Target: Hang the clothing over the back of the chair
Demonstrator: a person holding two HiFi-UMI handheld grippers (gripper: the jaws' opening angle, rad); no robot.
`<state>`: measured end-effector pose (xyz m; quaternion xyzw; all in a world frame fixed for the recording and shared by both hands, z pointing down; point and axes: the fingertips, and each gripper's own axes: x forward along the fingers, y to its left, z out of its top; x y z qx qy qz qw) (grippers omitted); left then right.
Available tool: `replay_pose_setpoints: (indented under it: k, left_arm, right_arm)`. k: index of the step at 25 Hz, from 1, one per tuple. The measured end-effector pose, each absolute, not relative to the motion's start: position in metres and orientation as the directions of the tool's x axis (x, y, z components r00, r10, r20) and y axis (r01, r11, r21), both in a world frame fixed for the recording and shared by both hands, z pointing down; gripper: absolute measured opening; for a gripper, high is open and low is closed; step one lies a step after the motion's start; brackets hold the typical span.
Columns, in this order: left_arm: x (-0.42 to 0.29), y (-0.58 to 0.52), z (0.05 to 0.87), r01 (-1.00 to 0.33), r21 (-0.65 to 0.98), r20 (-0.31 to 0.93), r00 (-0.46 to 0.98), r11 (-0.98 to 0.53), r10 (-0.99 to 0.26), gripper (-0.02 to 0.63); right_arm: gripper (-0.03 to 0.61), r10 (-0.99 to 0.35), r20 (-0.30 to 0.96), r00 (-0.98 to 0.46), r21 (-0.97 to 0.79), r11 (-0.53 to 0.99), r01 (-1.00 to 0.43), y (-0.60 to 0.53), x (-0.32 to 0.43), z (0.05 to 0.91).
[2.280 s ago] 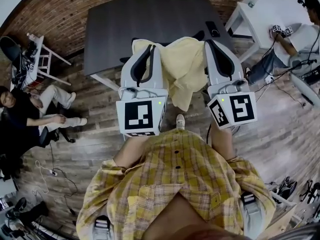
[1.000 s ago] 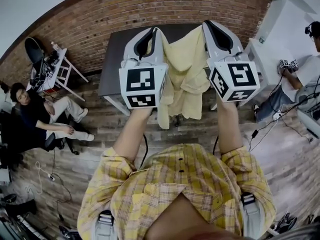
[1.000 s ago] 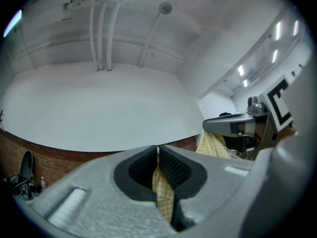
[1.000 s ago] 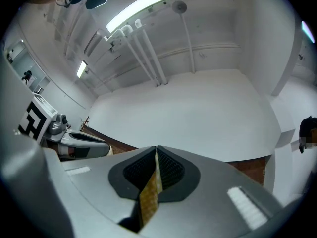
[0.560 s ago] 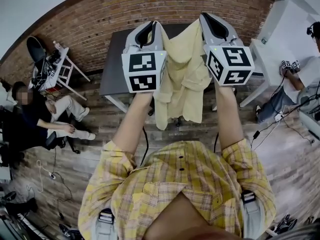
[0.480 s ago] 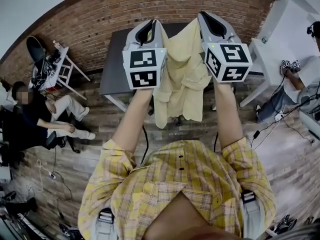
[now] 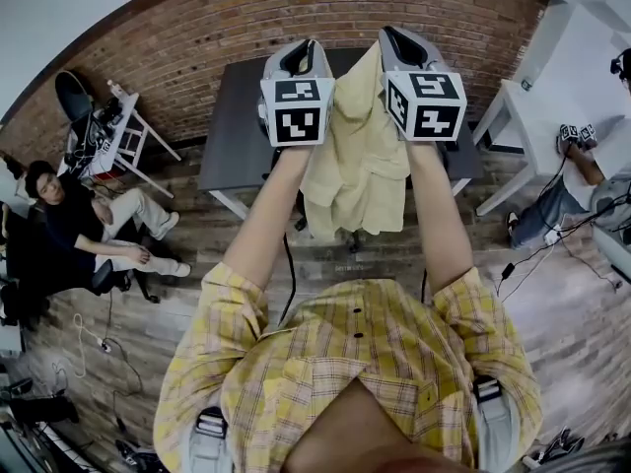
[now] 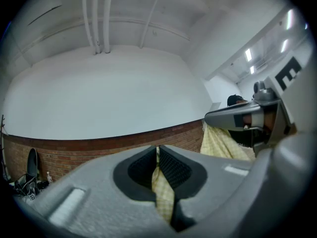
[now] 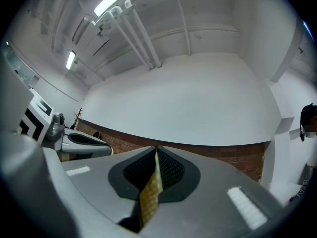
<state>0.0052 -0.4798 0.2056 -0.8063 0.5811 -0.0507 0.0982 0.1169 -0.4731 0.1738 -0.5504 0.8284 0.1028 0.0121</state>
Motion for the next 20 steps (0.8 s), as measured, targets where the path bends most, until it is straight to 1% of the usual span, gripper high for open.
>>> replay_pose_setpoints:
  k: [4,20]
  left_arm:
    - [0.007,-0.494,0.227,-0.933,-0.199,-0.004,0.309,-0.302,-0.951,0.015]
    - [0.023,-0.518,0.271,-0.933,-0.2,0.068,0.292,-0.3,-0.954,0.016]
  right_arm:
    - [0.014,-0.918,-0.099,-0.384,0.143,0.369,-0.918,-0.488,0.117,0.197]
    - [0.015,-0.921,-0.046,-0.386,0.123,0.378,-0.917,-0.51,0.112,0.244]
